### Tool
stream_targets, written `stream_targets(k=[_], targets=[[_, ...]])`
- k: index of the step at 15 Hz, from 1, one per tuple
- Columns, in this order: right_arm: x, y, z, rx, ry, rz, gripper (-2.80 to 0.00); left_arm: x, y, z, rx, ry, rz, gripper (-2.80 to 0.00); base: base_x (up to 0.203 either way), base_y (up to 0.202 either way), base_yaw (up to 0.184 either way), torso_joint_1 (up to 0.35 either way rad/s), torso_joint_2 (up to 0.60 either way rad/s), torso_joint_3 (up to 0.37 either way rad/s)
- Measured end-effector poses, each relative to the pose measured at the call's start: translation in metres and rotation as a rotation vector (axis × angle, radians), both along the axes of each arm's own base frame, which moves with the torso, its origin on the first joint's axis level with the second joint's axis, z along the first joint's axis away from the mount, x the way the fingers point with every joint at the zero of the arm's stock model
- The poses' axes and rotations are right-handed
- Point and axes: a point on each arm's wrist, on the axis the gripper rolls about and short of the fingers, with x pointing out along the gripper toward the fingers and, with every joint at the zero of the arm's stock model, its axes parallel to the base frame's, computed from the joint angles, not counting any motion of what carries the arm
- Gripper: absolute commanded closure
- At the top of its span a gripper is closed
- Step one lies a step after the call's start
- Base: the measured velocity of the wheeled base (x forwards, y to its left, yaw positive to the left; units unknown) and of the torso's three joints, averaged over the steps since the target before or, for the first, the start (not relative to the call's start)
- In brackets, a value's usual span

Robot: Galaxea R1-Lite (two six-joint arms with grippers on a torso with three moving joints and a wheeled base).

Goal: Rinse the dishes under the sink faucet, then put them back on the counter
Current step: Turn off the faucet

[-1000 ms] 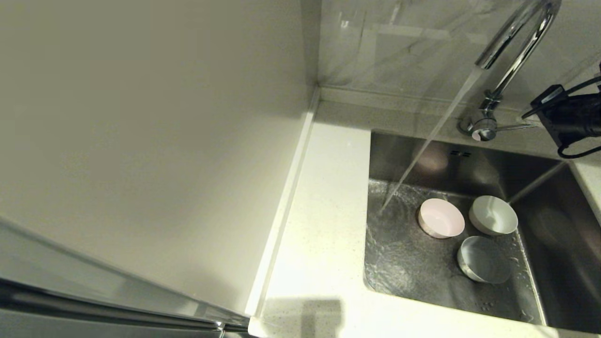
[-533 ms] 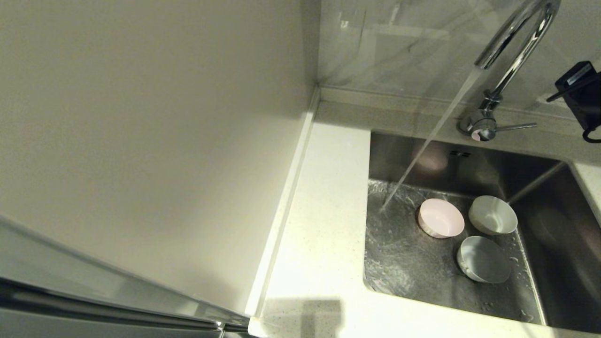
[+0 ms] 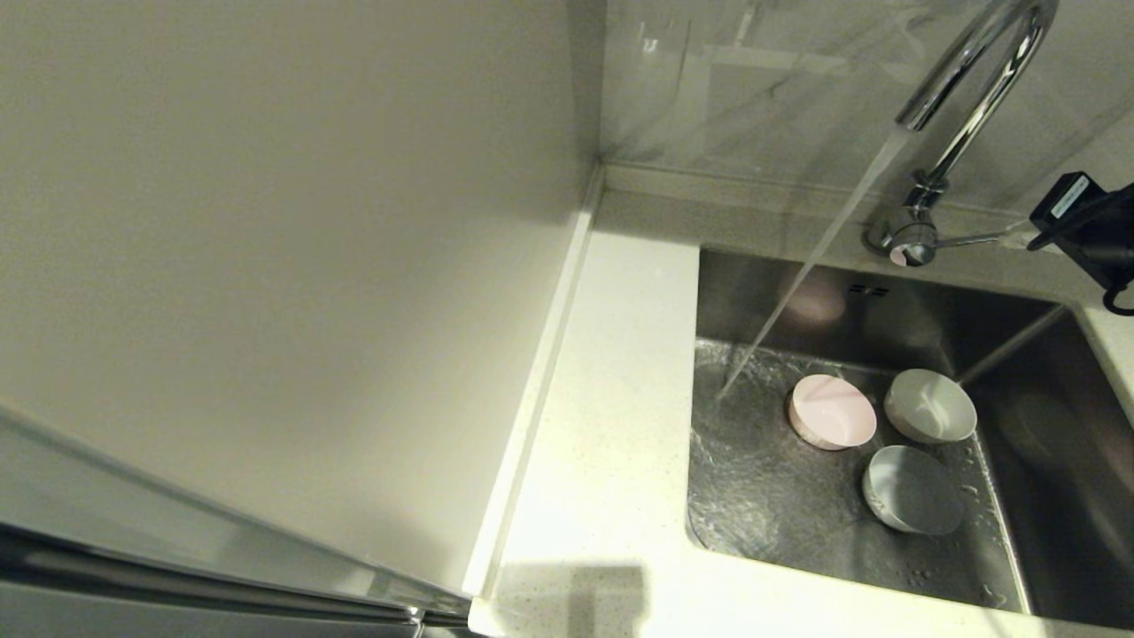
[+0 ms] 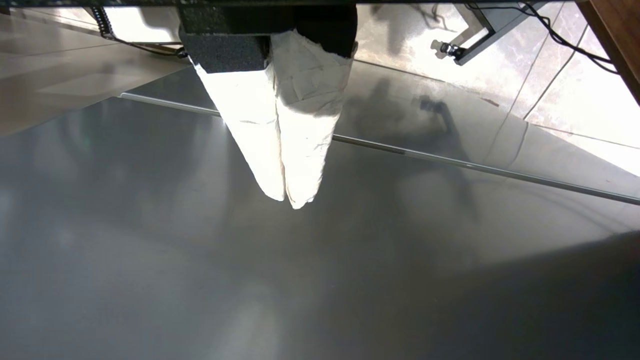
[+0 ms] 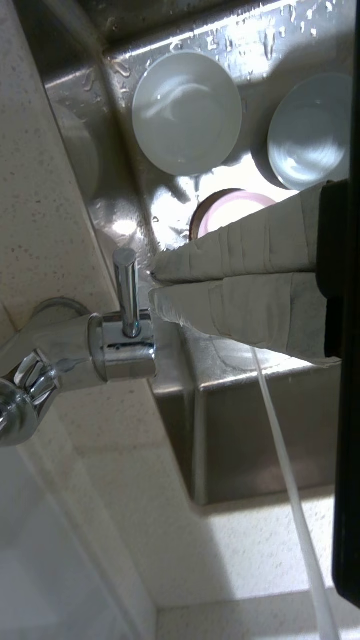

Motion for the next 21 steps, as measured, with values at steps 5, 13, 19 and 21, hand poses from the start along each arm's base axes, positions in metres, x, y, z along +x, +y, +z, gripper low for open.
stream_targets(k=[5, 13, 19, 21], targets=[[0.007, -0.001, -0.007, -0.015, 0.021, 0.008, 0.00, 0.000, 0.000, 0.000, 0.000, 0.000, 0.000, 0.00, 0.000, 0.000, 0.000, 0.000, 0.00, 0.000], [0.023, 0.002, -0.012, 0.011, 0.004, 0.016, 0.00, 0.000, 0.000, 0.000, 0.000, 0.000, 0.000, 0.00, 0.000, 0.000, 0.000, 0.000, 0.00, 0.000], [0.035, 0.003, -0.012, 0.024, -0.010, 0.017, 0.00, 0.000, 0.000, 0.000, 0.000, 0.000, 0.000, 0.00, 0.000, 0.000, 0.000, 0.000, 0.00, 0.000], [0.036, 0.002, -0.014, 0.036, -0.009, 0.014, 0.00, 0.000, 0.000, 0.000, 0.000, 0.000, 0.000, 0.00, 0.000, 0.000, 0.000, 0.000, 0.00, 0.000]])
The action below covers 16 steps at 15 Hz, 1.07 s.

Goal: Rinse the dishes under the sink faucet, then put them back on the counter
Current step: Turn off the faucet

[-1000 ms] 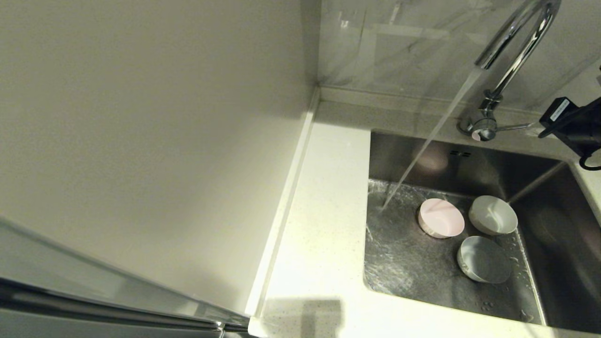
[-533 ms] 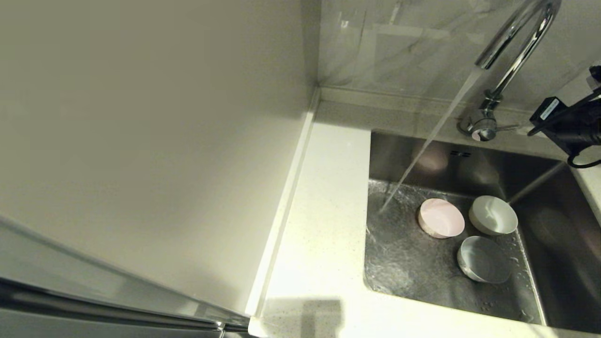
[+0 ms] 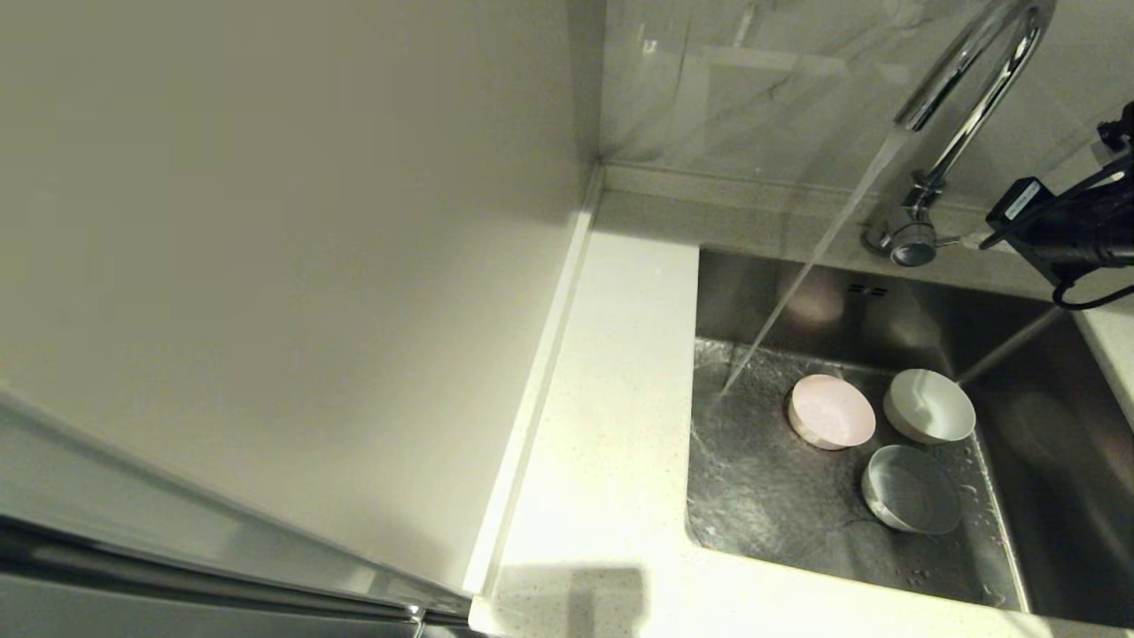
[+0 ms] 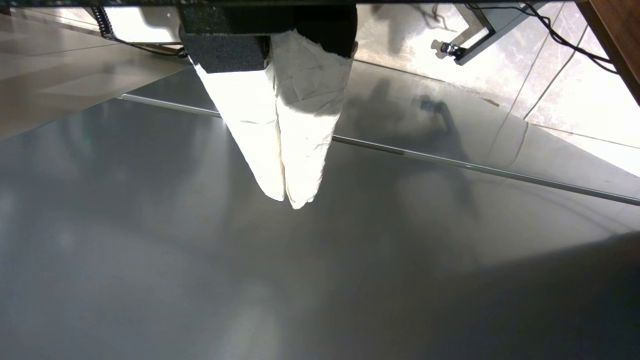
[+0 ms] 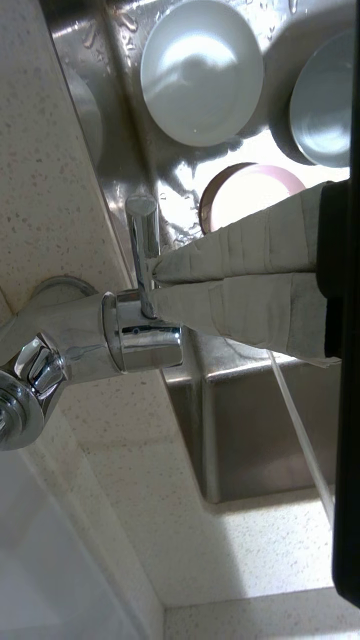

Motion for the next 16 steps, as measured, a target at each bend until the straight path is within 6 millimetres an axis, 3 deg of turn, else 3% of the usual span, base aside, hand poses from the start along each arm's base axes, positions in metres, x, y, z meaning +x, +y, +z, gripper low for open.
stream_targets(k=[10, 16], targets=[[0.011, -0.006, 0.000, -0.036, -0.120, -0.045, 0.00, 0.000, 0.000, 0.000, 0.000, 0.000, 0.000, 0.00, 0.000, 0.000, 0.000, 0.000, 0.00, 0.000], [-0.012, -0.009, 0.004, -0.028, -0.109, -0.064, 0.00, 0.000, 0.000, 0.000, 0.000, 0.000, 0.000, 0.00, 0.000, 0.000, 0.000, 0.000, 0.00, 0.000]])
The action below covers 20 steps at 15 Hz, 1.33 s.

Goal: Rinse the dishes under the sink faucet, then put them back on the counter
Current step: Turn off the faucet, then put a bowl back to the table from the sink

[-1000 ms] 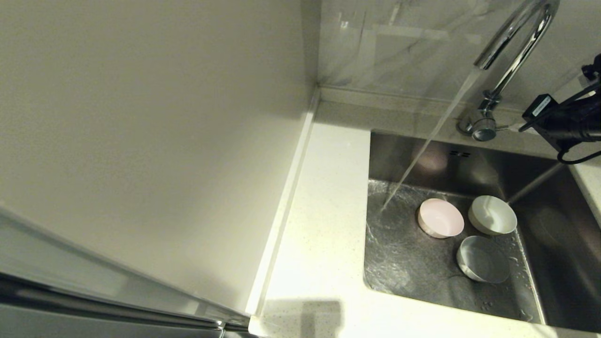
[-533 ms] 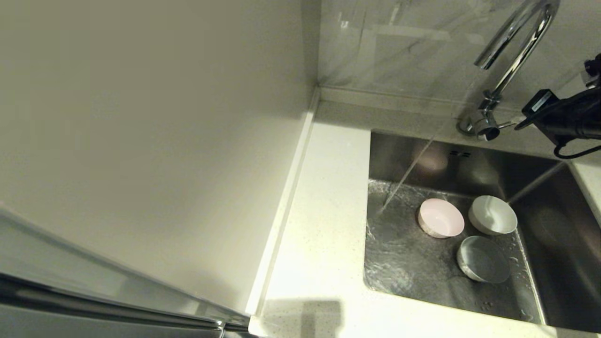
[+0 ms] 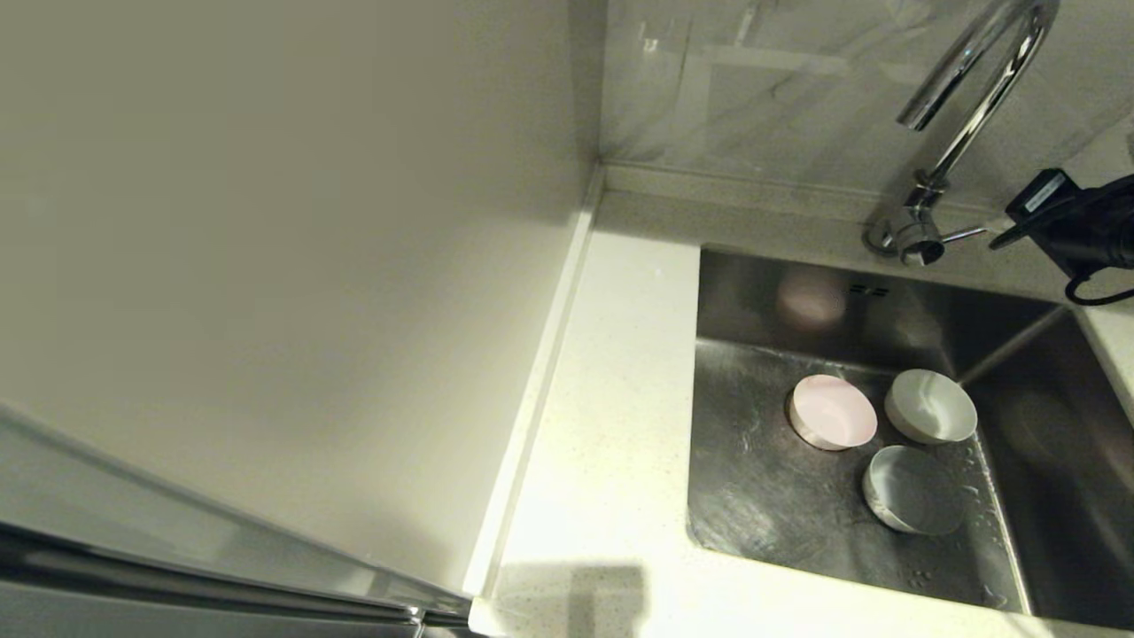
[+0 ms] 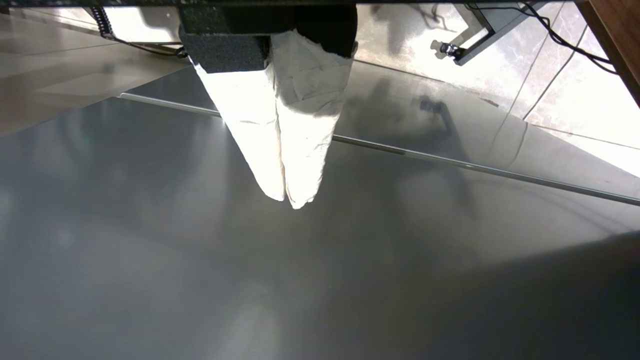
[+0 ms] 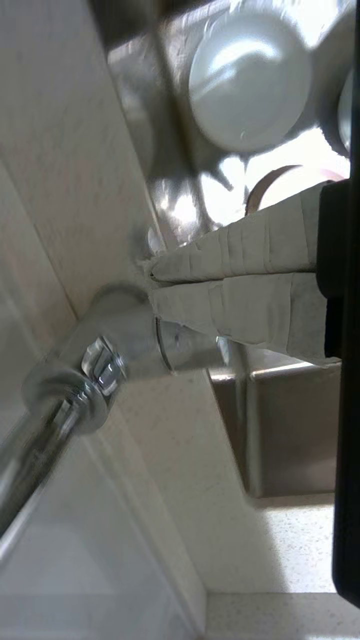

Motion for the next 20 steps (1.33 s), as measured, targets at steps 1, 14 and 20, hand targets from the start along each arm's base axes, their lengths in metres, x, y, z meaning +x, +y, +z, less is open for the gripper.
stream_targets(k=[1, 14, 20], targets=[[-0.007, 0.000, 0.007, -0.004, -0.017, -0.004, 0.00, 0.000, 0.000, 0.000, 0.000, 0.000, 0.000, 0.00, 0.000, 0.000, 0.000, 0.000, 0.00, 0.000], [-0.132, 0.002, -0.101, -0.496, 0.508, 0.230, 0.00, 0.000, 0.000, 0.000, 0.000, 0.000, 0.000, 0.00, 0.000, 0.000, 0.000, 0.000, 0.00, 0.000], [-0.132, 0.025, -0.127, -0.632, 0.550, 0.386, 0.00, 0.000, 0.000, 0.000, 0.000, 0.000, 0.000, 0.00, 0.000, 0.000, 0.000, 0.000, 0.00, 0.000]])
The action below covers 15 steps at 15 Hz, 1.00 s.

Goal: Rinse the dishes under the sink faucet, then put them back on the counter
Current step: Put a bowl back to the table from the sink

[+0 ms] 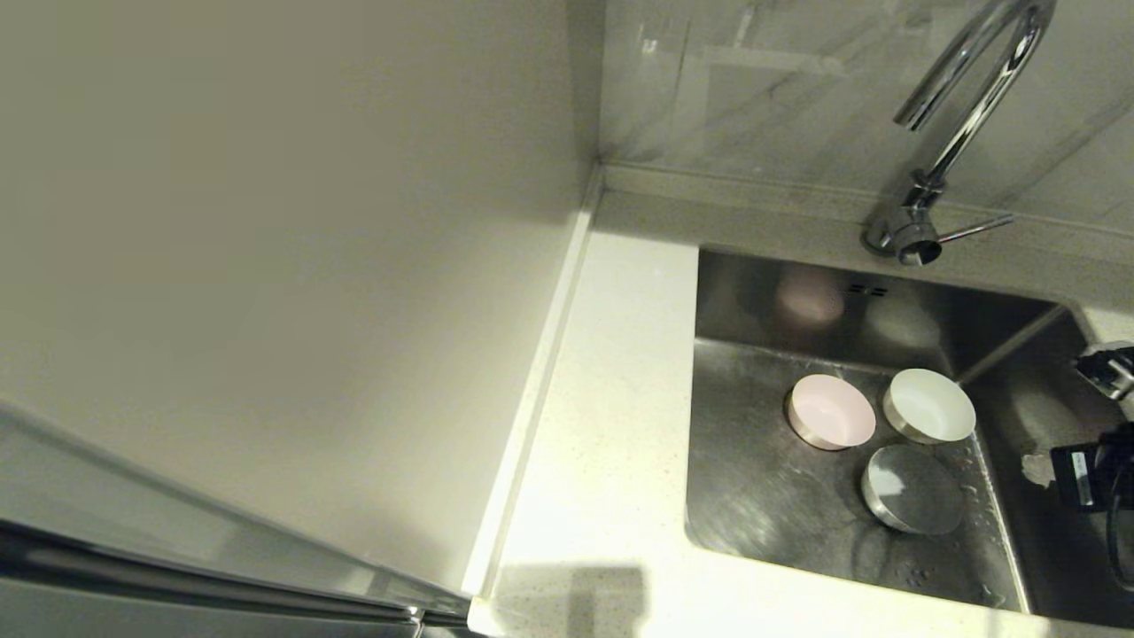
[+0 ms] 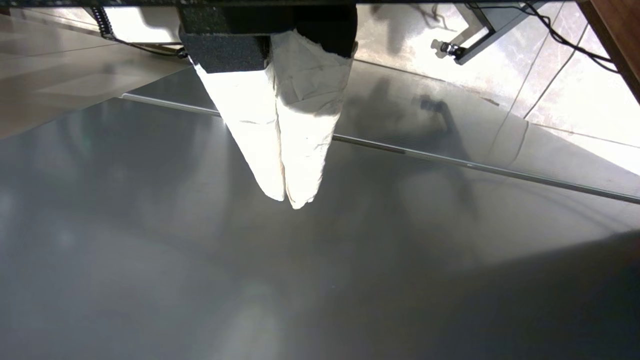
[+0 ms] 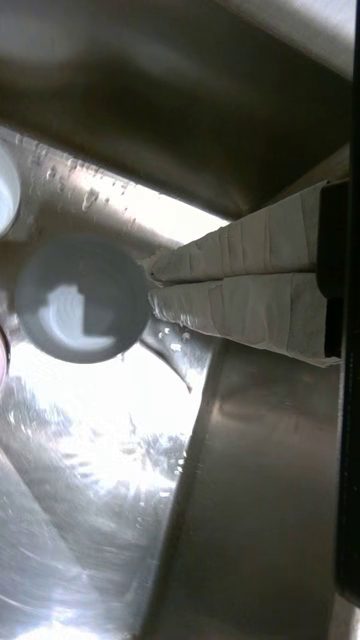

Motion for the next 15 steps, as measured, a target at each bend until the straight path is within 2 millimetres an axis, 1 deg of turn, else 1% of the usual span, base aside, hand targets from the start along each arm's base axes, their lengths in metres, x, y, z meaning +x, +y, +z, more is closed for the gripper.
stream_targets(k=[2, 5, 6, 11, 15], targets=[[0.010, 0.006, -0.005, -0.021, -0.002, 0.018, 0.00, 0.000, 0.000, 0.000, 0.000, 0.000, 0.000, 0.00, 0.000, 0.000, 0.000, 0.000, 0.00, 0.000], [0.030, 0.008, -0.014, -0.071, -0.023, 0.016, 0.00, 0.000, 0.000, 0.000, 0.000, 0.000, 0.000, 0.00, 0.000, 0.000, 0.000, 0.000, 0.00, 0.000], [0.035, 0.008, -0.017, -0.090, -0.024, 0.016, -2.80, 0.000, 0.000, 0.000, 0.000, 0.001, 0.000, 0.00, 0.000, 0.000, 0.000, 0.000, 0.00, 0.000], [0.061, 0.002, -0.033, -0.138, -0.026, 0.041, -2.80, 0.000, 0.000, 0.000, 0.000, 0.000, 0.000, 0.00, 0.000, 0.000, 0.000, 0.000, 0.00, 0.000], [0.093, -0.006, -0.041, -0.275, -0.073, 0.088, -2.80, 0.000, 0.000, 0.000, 0.000, 0.000, -0.001, 0.00, 0.000, 0.000, 0.000, 0.000, 0.00, 0.000]])
